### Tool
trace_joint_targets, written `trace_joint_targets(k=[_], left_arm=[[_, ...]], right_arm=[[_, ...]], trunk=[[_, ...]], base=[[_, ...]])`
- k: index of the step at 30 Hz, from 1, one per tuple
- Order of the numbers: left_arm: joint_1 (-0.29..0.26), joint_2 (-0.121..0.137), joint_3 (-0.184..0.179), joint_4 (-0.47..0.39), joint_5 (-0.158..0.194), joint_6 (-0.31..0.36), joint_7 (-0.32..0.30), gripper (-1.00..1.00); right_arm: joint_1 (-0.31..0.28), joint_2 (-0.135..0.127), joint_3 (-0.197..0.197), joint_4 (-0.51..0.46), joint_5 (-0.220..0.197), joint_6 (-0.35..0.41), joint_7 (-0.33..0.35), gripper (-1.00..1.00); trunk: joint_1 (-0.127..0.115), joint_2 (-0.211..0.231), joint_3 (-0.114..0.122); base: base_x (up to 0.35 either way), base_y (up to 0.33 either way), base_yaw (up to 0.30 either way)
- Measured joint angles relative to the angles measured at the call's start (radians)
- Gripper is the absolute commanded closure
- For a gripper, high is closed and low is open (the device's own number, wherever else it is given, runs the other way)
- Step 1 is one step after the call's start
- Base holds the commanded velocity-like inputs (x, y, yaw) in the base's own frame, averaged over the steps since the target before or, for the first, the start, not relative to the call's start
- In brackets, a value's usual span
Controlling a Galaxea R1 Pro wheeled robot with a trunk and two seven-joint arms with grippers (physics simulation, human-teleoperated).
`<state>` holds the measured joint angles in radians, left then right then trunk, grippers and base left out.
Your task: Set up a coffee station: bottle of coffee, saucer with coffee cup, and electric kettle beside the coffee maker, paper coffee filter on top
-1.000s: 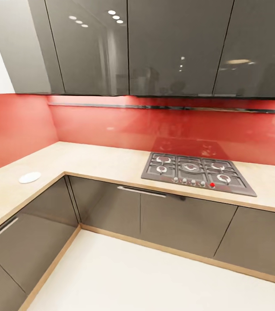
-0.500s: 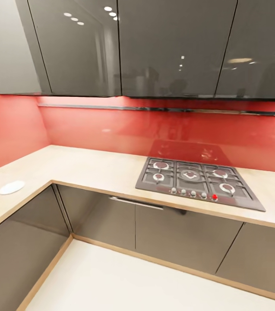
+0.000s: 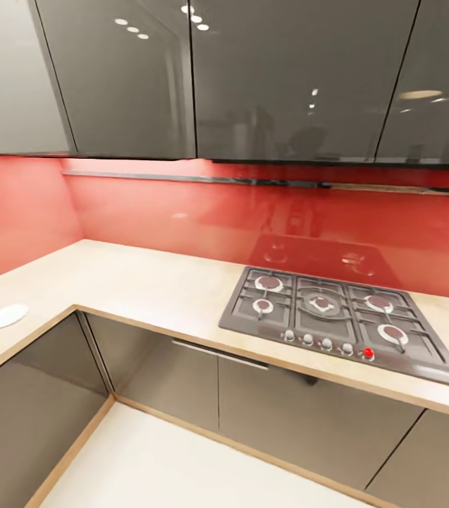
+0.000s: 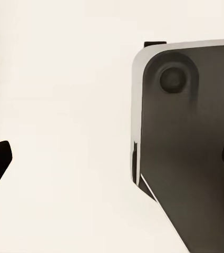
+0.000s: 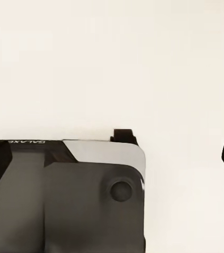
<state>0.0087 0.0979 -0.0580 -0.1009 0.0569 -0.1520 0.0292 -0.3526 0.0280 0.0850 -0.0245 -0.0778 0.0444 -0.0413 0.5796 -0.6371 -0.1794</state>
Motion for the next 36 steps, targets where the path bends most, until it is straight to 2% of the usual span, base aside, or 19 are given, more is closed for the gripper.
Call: trace_joint_targets(k=[17,32,36], left_arm=[[0.0,-0.001,-0.001,0.001,-0.001,0.002,0.0,-1.0],[0.0,-0.002,-0.003,0.0,-0.002,-0.005,0.0,-1.0],[0.0,-0.01,-0.005,0.0,-0.005,-0.006,0.0,-1.0]], right_arm=[[0.0,0.001,0.0,0.0,0.0,0.0,-0.002,-1.0],[0.0,0.001,0.0,0.0,0.0,0.0,-0.003,-1.0],[0.0,0.001,0.0,0.0,0.0,0.0,-0.003,-1.0]], trunk=[[0.0,0.0,0.0],[0.0,0.0,0.0],[0.0,0.0,0.0]], base=[[0.279,-0.198,0.279],[0.019,-0.014,0.279],[0.0,0.0,0.279]])
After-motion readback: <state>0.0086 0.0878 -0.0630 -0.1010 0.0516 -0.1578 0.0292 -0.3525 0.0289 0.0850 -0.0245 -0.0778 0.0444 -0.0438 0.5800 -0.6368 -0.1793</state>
